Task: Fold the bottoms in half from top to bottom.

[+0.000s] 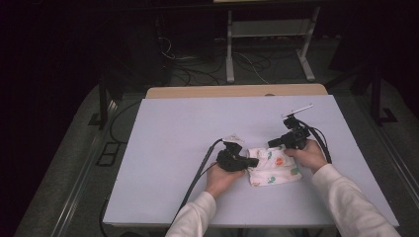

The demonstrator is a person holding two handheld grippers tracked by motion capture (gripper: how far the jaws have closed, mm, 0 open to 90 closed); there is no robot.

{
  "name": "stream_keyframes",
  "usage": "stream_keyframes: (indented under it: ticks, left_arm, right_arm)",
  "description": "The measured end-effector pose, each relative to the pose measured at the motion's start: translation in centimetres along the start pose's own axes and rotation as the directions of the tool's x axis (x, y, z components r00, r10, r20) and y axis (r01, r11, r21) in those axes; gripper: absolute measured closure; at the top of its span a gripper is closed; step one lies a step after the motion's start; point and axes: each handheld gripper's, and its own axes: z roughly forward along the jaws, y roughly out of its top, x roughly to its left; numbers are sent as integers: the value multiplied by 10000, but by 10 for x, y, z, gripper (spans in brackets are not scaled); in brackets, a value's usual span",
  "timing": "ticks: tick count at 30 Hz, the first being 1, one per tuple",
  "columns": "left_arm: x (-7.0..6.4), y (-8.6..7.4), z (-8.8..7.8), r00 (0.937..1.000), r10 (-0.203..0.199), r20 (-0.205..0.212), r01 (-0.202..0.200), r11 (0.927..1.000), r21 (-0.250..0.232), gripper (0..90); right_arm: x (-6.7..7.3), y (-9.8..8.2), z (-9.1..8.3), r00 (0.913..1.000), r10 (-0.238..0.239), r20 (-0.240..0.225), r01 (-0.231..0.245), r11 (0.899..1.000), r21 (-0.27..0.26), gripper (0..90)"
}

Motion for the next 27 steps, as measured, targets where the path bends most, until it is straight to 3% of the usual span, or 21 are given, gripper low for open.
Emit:
stream_keyframes:
  ticks: [10, 18, 27]
  left_arm:
    - [-2, 0, 2, 9998, -82, 166, 83, 9999, -93, 757]
    - [-1, 4, -4, 9995, -252, 189, 264, 9975, -648, 621]
    - [-2, 10, -8, 9988, -422, -255, 391, 9931, -1108, 442]
  right_arm:
    - [5, -8, -6, 9999, -113, -94, 114, 9998, 165, 882]
    - [7, -15, -13, 9991, -181, -392, 183, 9998, 45, 882]
    - [13, -23, -15, 9967, -296, -760, 305, 9995, 101, 882]
